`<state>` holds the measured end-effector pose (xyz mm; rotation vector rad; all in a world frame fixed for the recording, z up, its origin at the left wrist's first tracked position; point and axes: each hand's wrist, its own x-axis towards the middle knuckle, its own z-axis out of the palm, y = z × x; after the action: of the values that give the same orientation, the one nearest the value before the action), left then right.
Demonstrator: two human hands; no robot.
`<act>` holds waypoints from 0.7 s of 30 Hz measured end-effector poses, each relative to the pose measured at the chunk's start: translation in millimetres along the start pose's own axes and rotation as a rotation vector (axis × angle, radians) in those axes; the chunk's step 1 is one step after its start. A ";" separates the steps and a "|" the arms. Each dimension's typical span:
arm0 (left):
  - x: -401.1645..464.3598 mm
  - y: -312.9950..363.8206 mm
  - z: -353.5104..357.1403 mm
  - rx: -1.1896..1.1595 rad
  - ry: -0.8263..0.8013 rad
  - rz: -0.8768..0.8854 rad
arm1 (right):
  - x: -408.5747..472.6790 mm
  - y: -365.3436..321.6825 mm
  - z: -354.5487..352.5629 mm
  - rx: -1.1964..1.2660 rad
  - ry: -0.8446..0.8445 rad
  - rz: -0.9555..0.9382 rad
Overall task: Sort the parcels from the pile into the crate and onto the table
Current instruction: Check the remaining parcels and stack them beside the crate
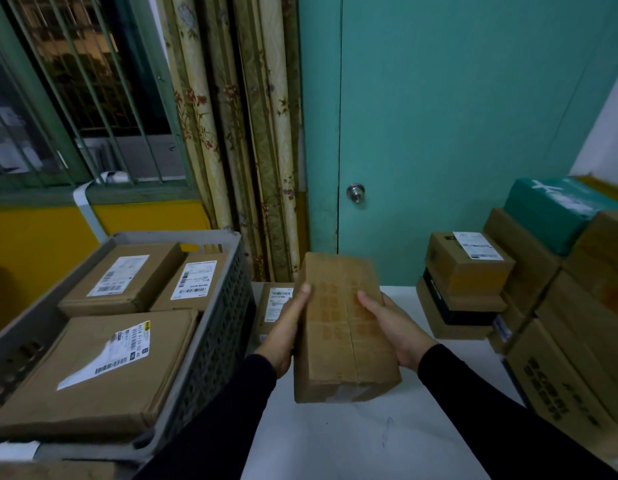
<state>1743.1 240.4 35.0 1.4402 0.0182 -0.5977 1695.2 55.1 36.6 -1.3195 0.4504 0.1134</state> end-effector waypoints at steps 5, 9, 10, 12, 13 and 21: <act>3.8 6.4 -16.1 -0.136 0.025 -0.113 | -2.0 -10.9 -10.1 -0.017 0.108 -0.046; 4.5 4.1 -18.1 -0.224 0.040 -0.199 | 4.3 -0.7 -8.2 -0.485 0.387 -0.279; 4.5 4.1 -16.8 -0.240 0.044 -0.214 | 3.9 -0.9 -6.2 -0.522 0.380 -0.297; 6.4 3.8 -14.9 -0.246 0.047 -0.217 | 2.4 -4.1 0.6 -0.419 0.214 -0.199; 6.8 5.2 -12.1 -0.236 0.056 -0.196 | 3.5 -5.1 3.5 -0.356 0.092 -0.111; 20.1 5.1 -15.8 0.092 0.243 0.045 | 2.8 -6.0 -5.7 0.055 -0.021 0.072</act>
<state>1767.7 247.5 29.9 1.5918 0.1516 -0.3882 1698.3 47.6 40.0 -1.2473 0.4800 0.1739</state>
